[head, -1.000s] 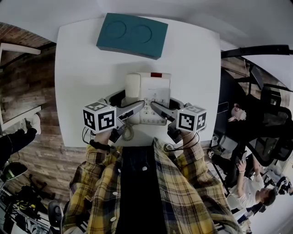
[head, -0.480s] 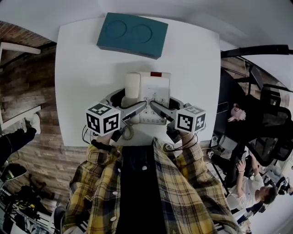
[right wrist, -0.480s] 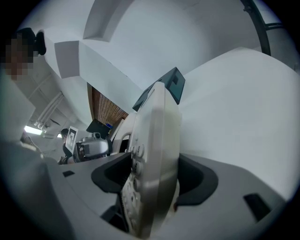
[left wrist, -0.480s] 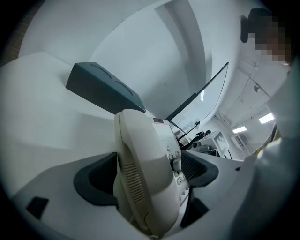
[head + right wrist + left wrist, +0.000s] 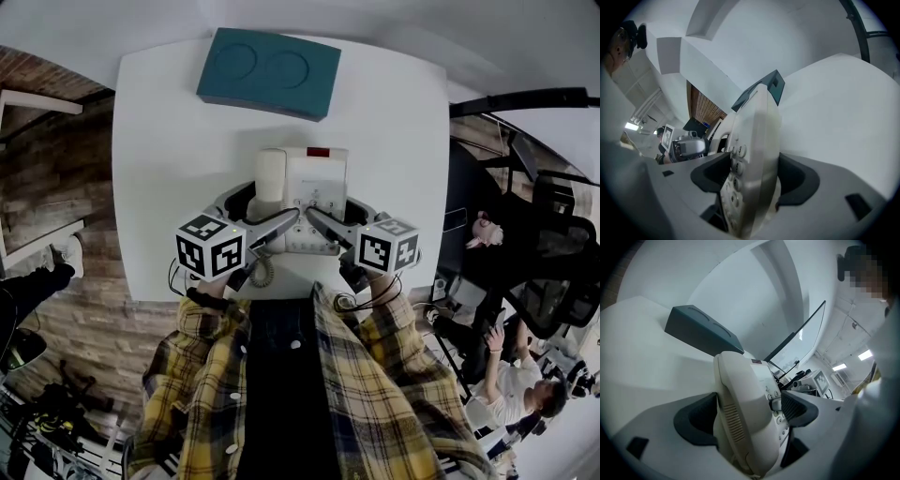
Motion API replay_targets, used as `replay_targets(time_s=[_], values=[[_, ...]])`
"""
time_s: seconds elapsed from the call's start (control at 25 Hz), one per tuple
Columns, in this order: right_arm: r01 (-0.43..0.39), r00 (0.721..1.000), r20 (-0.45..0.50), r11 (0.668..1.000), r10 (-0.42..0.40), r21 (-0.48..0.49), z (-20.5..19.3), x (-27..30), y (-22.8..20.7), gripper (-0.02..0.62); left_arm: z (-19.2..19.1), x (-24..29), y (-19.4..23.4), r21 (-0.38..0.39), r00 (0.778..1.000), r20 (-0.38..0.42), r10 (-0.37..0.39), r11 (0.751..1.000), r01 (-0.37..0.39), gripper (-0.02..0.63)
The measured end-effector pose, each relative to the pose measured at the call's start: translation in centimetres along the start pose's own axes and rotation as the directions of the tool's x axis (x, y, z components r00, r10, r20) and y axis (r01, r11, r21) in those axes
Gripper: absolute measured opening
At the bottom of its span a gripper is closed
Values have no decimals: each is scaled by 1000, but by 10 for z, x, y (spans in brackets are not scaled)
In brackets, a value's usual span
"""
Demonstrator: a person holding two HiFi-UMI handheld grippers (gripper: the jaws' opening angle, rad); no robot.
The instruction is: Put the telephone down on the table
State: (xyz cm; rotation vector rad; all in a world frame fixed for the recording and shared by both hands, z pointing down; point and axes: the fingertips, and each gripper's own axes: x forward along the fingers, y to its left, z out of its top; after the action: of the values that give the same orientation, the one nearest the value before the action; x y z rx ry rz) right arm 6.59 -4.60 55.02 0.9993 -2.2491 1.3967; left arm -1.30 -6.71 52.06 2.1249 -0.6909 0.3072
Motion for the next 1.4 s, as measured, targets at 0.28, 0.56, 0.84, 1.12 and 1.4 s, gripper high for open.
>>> replay_targets(time_s=[0.28, 0.56, 0.84, 1.12, 1.4], values=[[56, 998, 11, 998, -56, -21, -1, 0, -6, 297, 1, 0, 0, 11, 1000, 2, -1, 1000, 1, 440], [189, 982, 9, 974, -189, -126, -2, 0, -15, 298, 4, -5, -2, 24, 1000, 15, -4, 1000, 4, 440], [222, 975, 18, 963, -221, -155, -1, -2, -17, 298, 11, -7, -5, 59, 999, 36, 6, 998, -8, 440], [258, 965, 96, 951, -245, -169, 14, -15, -16, 295, 20, -15, -10, 108, 998, 55, 22, 994, -28, 440], [288, 951, 177, 932, -252, -221, 38, -39, -7, 295, 39, -24, -26, 173, 994, 108, 29, 984, -48, 440]])
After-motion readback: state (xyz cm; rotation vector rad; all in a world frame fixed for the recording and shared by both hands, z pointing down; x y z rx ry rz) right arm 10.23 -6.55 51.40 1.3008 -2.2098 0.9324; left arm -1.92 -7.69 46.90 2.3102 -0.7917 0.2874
